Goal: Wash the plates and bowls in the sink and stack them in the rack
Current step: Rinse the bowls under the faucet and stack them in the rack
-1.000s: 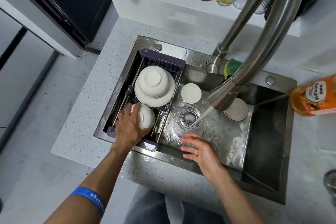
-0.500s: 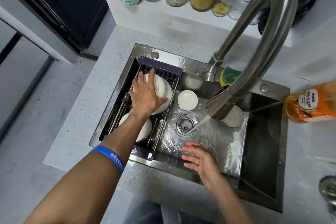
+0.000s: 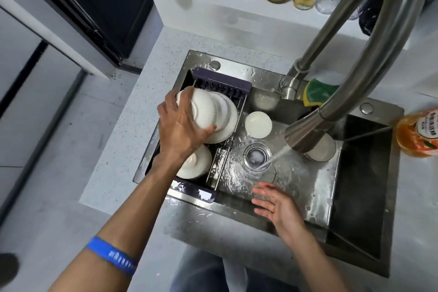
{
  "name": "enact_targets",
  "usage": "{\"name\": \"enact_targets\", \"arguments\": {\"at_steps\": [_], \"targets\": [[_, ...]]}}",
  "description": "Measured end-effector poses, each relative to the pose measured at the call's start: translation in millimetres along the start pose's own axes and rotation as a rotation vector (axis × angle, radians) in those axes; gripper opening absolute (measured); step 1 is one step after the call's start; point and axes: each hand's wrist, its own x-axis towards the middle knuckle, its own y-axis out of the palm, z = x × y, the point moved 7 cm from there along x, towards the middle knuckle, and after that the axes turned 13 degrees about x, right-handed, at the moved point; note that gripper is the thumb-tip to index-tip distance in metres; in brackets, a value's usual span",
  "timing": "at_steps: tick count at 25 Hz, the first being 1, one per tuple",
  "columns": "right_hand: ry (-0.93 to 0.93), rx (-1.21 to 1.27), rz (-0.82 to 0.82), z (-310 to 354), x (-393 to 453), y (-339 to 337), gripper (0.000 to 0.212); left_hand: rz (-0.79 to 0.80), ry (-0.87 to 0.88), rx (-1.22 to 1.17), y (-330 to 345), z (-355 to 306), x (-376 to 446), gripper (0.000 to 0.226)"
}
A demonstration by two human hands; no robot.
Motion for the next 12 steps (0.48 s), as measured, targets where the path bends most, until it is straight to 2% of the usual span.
{"name": "enact_targets", "arguments": {"at_steps": [3,7,12], "targets": [[0.023,-0.003,0.005,-5.5,5.4,10.2,0.026,0.076,-0.075,0.013,7.1,35.8,-49.1,0.104],[0.023,-0.052,0.024,-3.7,6.4,20.0,0.024,0.24,-0.084,0.12,46.9,45.3,-77.4,0.105],[0.018,-0.075,0.002,1.5,6.9,8.7,0.025,0.302,-0.056,0.246,76.4,40.5,-78.7,0.105]]}}
